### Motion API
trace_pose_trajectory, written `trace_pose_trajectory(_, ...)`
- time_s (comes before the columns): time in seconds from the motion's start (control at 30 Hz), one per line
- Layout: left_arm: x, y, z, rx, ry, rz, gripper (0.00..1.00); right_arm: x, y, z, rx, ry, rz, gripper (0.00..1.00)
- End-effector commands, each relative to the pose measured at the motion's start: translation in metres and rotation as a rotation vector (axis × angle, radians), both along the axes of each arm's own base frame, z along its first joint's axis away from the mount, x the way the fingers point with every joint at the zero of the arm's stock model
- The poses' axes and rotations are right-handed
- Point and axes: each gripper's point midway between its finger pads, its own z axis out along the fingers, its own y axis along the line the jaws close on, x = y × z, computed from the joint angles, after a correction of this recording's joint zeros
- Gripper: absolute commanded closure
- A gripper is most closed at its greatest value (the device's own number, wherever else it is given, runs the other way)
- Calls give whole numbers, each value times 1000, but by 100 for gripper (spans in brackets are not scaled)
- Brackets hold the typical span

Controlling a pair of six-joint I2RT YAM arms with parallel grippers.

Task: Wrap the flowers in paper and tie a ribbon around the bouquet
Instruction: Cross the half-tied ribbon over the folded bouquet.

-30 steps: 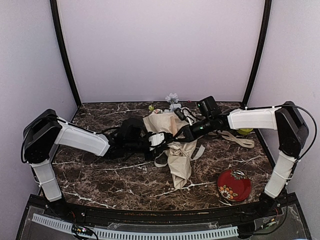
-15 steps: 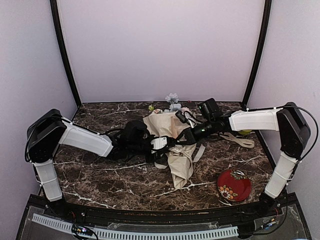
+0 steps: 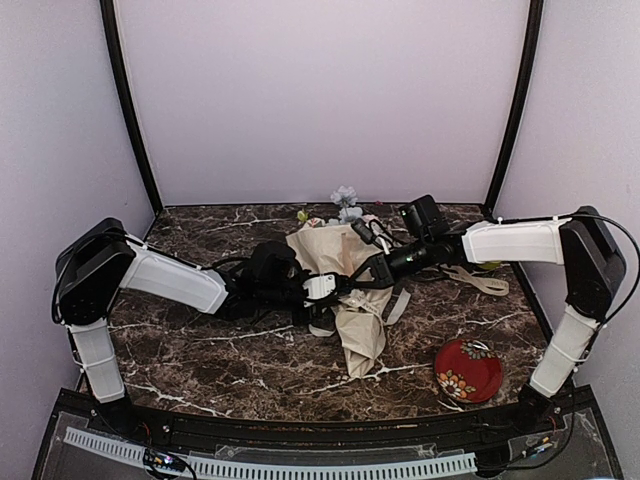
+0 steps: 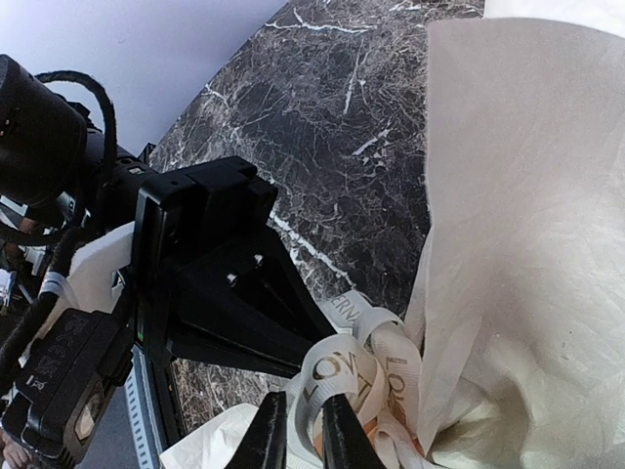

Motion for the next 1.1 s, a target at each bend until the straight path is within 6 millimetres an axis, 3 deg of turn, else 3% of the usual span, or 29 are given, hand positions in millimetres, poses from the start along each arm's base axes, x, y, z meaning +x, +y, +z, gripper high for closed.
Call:
trace_pose_trajectory(0.0, 2, -5, 8, -10, -18, -1, 100, 2, 0, -1, 5, -13, 3, 83)
trace_pose_trajectory(0.3, 2, -6, 8, -12, -10, 0, 100, 1, 2, -11, -33, -2, 10, 81)
trace_pose_trajectory(0.43, 3, -5, 8, -9, -7, 8, 100, 1, 1, -8, -29, -11, 9, 100)
trace_pose_trajectory(0.5, 3, -4, 10, -16, 9, 21, 98, 2, 1, -4, -25, -22, 3, 100)
trace_pose_trajectory(0.63, 3, 5, 27, -71, 24, 51, 65, 4, 0, 4, -10, -43, -22, 100)
trace_pose_trajectory(0.77, -8, 20, 32, -65, 85, 35, 40, 5, -1, 4, -5, -43, -33, 100)
trace_pose_trajectory(0.93, -32, 47, 6, 60, 196, 19, 29, 4, -1, 2, -3, -41, -37, 100)
trace_pose_trajectory(1.07, -36, 66, -26, 181, 252, 67, 17, 4, -2, 3, -1, -43, -39, 100)
